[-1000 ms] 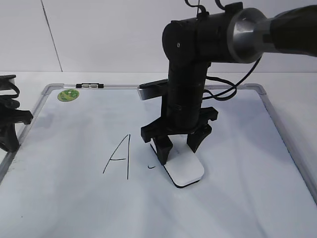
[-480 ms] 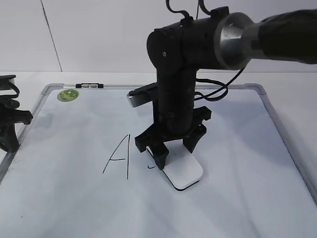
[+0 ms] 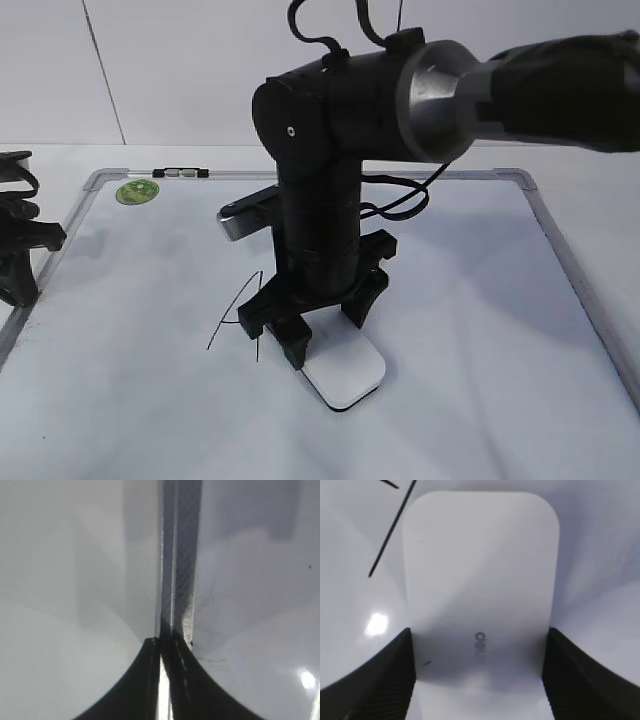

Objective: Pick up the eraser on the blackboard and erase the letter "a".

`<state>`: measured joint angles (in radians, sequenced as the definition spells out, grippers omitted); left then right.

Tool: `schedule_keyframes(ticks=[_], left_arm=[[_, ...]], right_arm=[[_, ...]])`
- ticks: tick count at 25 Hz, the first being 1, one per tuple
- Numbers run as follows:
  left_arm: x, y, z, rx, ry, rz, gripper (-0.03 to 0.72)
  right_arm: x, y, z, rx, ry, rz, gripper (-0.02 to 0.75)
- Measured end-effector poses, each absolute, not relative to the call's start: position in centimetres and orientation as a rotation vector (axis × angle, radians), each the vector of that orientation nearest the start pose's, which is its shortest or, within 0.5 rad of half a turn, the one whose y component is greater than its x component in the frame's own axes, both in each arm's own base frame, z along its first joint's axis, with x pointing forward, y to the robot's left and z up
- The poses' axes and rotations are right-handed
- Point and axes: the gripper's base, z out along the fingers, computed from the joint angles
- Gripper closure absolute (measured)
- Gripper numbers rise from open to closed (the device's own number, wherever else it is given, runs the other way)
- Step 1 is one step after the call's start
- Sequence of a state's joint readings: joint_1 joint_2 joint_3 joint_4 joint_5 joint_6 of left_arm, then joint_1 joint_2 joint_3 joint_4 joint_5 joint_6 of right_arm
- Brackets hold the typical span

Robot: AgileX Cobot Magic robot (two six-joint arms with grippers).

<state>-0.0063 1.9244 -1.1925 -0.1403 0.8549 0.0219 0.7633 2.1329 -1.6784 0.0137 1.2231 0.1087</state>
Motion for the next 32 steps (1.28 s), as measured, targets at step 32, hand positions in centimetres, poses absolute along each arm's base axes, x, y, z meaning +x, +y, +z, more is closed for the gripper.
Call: schedule_keyframes(ticks=[32], left_arm=[[35.4,-1.2,15.1,-0.094,3.064,-0.169,0.659]], right_arm=[[34.4,24.4,18.5,-0.754,3.063,0.015,0.173]])
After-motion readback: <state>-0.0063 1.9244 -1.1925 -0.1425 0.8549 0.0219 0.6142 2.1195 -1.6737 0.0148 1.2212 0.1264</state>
